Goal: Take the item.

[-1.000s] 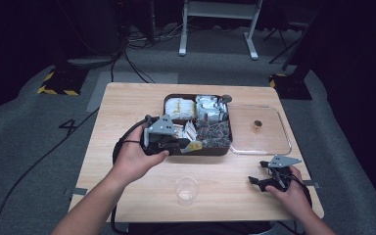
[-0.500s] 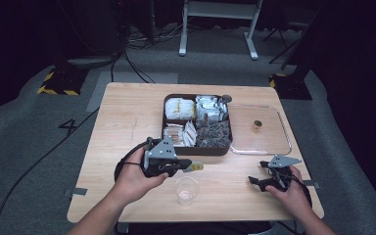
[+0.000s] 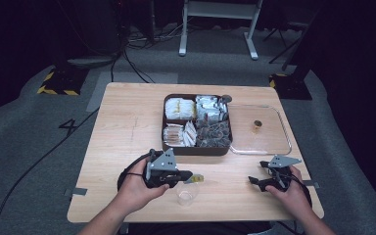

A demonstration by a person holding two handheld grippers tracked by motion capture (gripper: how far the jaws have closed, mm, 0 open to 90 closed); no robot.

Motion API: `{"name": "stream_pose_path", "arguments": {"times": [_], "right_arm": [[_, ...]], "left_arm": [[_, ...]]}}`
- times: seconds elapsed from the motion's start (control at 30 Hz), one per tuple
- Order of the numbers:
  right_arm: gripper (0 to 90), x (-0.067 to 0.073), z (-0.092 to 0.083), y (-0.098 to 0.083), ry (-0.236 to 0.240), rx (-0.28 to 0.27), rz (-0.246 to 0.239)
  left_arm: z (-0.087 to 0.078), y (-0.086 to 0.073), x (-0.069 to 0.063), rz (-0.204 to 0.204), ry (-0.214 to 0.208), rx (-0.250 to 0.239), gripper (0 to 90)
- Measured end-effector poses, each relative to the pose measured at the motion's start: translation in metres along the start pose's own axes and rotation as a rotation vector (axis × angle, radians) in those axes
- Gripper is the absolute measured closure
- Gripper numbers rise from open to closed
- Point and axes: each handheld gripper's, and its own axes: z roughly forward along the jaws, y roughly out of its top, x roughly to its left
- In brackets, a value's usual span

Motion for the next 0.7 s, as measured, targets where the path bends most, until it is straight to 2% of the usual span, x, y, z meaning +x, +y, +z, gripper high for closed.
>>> {"name": "stream_pose_path", "arguments": {"times": [0.57,0.6,0.67,0.7], "right_arm": [[15.6,0.0,0.0,0.0,0.0,0.0,0.0],[15.6,0.0,0.0,0.0,0.0,0.0,0.0],[15.6,0.0,0.0,0.0,0.0,0.0,0.0],[15.6,0.0,0.0,0.0,0.0,0.0,0.0]], "left_arm": [[0.007,-0.015,-0.002,-0.012,-0.033,0.021,90.0],[0.007,-0.015,-0.002,-0.012,-0.033,0.021,89.2],[0.008,-0.017,-0.001,-0.019,-0.031,0.032,80.6],[0.008,-0.018,-0.001,-0.028,-0.03,0.031,80.6]]}}
